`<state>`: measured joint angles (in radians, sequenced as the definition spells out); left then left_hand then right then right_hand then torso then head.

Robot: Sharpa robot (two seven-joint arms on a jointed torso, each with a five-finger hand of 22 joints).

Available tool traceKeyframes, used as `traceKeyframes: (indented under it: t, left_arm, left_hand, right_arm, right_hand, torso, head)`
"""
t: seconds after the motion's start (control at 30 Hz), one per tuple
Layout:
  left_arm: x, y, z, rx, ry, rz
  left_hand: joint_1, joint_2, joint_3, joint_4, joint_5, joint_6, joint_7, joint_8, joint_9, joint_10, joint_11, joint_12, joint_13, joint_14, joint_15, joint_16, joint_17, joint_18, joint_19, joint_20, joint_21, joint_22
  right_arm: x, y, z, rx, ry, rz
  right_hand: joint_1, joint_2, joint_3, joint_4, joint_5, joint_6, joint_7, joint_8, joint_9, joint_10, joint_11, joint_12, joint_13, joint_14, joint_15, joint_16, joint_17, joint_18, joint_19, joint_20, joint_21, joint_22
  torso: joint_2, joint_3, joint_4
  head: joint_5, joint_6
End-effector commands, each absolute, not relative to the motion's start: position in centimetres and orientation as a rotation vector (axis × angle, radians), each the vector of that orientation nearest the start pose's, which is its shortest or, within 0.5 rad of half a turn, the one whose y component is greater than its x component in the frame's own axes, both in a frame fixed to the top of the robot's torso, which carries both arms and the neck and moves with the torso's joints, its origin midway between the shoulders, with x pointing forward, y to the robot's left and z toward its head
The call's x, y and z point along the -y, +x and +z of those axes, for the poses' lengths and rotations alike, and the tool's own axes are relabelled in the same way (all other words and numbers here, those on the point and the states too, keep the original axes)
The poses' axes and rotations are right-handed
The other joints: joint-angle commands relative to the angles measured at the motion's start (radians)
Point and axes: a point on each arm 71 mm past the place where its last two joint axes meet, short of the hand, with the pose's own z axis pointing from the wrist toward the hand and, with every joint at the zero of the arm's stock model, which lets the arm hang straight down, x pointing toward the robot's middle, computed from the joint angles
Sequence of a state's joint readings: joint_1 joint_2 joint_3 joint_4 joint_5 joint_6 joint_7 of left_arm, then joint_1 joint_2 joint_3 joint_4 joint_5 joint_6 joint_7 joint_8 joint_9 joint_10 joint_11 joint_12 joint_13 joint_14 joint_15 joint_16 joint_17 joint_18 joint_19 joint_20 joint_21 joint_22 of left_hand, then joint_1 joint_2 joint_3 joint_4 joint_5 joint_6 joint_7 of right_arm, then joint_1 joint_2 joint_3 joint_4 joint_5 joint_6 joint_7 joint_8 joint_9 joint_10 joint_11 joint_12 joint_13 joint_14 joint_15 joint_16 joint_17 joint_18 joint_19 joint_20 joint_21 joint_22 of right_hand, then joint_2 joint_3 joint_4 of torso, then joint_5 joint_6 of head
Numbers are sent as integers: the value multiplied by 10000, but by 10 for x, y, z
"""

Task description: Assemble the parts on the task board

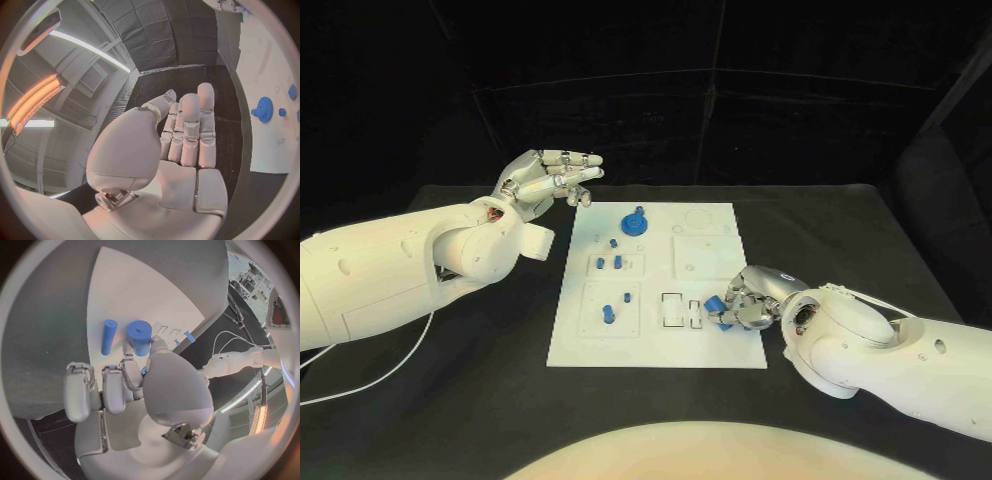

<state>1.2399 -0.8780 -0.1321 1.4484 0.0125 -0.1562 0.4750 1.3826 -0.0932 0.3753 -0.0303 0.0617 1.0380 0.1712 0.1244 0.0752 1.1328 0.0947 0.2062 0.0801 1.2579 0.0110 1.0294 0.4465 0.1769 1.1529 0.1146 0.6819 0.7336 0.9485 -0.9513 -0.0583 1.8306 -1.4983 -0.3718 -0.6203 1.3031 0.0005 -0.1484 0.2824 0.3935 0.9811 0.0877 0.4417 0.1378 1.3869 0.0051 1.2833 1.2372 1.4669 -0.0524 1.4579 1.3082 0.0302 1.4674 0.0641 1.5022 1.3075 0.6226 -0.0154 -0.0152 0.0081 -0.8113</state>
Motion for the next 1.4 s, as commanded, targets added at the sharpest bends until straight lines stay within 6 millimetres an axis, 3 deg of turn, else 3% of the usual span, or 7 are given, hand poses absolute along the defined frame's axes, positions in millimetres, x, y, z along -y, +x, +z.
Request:
traceKeyframes:
  t: [0.03,0.33,0.53,0.9,1.13,1.27,1.4]
  left_arm:
    - [-243,495,-189,-14258,-10611,-16147]
    - [-242,495,-189,-14266,-10608,-16153]
    - [-242,495,-189,-14285,-10607,-16166]
    - [-239,495,-189,-14316,-10599,-16198]
    - [-236,496,-190,-14352,-10582,-16245]
    - [-235,496,-190,-14359,-10579,-16247]
    - [-234,496,-190,-14371,-10575,-16260]
  left_hand:
    - [-28,41,-54,10,3,34,-14,67,-16,-70,32,35,12,-78,20,-57,-8,60,-55,1,-62,-17]
    - [-28,41,-54,10,3,34,-14,67,-16,-70,32,35,12,-78,20,-57,-8,60,-55,1,-62,-17]
    - [-35,51,-62,15,4,33,-16,70,-17,-83,30,46,11,-83,20,-51,-3,61,-54,2,-73,-23]
    - [-35,51,-62,15,4,33,-16,70,-17,-83,30,46,11,-83,20,-51,-3,61,-54,2,-73,-23]
    - [-28,57,-60,10,6,33,-18,72,-18,-88,28,52,11,-86,18,-50,-5,62,-54,1,-77,-26]
    - [-28,57,-60,10,6,33,-18,72,-18,-88,28,52,11,-86,18,-50,-5,62,-54,1,-77,-26]
    - [-28,57,-60,10,6,33,-18,72,-18,-88,28,52,11,-86,18,-50,-5,62,-54,1,-77,-26]
  right_arm:
    - [192,371,-267,-19380,2934,4871]
    - [183,363,-257,-18890,4027,6002]
    - [168,361,-261,-19551,4064,6344]
    - [148,367,-273,-20627,3739,6107]
    - [145,373,-273,-20223,3706,5733]
    - [142,374,-273,-20044,3662,5720]
    - [138,375,-272,-19947,3606,5810]
  right_hand:
    - [229,169,28,-28,197,173,-95,100,128,114,-31,103,109,595,-94,81,103,-74,421,-100,82,1943]
    - [318,257,-24,12,526,176,-113,128,140,153,-56,88,163,605,-123,107,161,-88,456,-141,119,1986]
    - [153,325,-155,65,240,172,-102,133,146,149,-44,33,154,595,-114,89,127,-87,453,-141,118,1985]
    - [-313,527,-457,82,-253,271,-134,200,198,146,-59,-68,149,582,-120,61,91,-77,424,-137,92,1961]
    - [-336,534,-536,64,-407,318,-161,243,229,151,-81,-92,156,580,-137,53,86,-74,416,-149,84,1954]
    - [-342,529,-575,59,-470,337,-172,262,245,149,-90,-111,152,580,-144,52,90,-73,413,-155,81,1951]
    - [-486,480,-790,76,-1113,334,-180,295,288,134,-99,-186,130,575,-154,34,69,-70,402,-169,69,1942]
  torso:
    - [-7,-3,-11]
    - [1,2,6]
    - [-1,-20,0]
    - [4,-18,22]
    - [0,-2,-6]
    - [11,3,9]
    - [10,4,6]
  head:
    - [-31,20]
    - [-20,56]
    - [-3,72]
    - [34,74]
    - [86,64]
    - [109,75]
    - [123,83]
